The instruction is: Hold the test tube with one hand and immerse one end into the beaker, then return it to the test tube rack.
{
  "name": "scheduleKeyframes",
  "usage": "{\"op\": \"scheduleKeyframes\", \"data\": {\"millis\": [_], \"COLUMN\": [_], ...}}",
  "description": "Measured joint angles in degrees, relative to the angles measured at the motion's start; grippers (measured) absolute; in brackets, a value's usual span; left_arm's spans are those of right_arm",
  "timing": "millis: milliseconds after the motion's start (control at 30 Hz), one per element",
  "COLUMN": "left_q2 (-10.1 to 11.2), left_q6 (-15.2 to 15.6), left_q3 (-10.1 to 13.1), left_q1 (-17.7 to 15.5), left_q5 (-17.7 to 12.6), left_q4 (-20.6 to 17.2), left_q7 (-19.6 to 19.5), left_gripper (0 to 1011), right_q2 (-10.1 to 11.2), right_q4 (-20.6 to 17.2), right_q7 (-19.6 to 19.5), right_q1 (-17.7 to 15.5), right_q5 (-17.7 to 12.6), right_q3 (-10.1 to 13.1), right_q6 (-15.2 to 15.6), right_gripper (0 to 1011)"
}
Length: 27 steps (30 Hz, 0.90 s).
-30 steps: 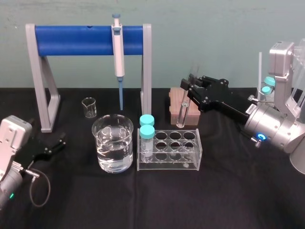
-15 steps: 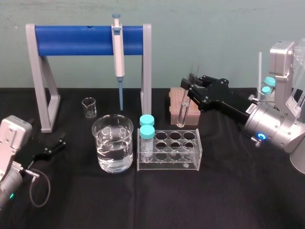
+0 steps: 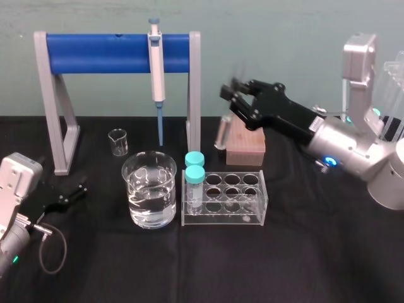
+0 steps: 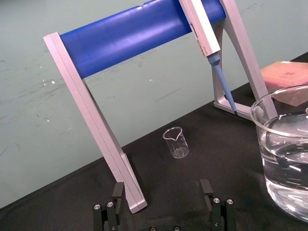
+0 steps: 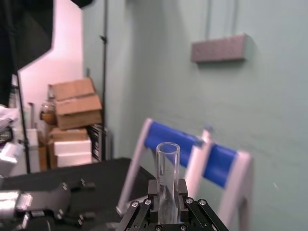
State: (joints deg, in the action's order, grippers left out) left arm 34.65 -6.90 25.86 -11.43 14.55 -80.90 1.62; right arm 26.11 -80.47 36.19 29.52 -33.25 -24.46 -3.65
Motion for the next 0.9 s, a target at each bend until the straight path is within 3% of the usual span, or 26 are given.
{"op": "scheduleKeyframes", "data": {"millis": [433,900], "left_q2": [0.0,0.0], "left_q6": [0.0,0.0], "left_q3": [0.0,0.0], "left_q1": [0.0,0.0], "left_q5": [0.0,0.0], "left_q4": [0.0,0.0], "left_q7": [0.0,0.0], "left_gripper": [1000,1000], "right_q2": [-6.78,-9.36], "right_q4": [6.4,14.17], "right_q7": [8.05,10.3], "right_q1": [6.82,8.88], "right_q5": [-2.04,-2.57], "right_q3": [-5.65,-9.14], "right_q6": [-3.63,-3.6], "right_gripper": [225,225]}}
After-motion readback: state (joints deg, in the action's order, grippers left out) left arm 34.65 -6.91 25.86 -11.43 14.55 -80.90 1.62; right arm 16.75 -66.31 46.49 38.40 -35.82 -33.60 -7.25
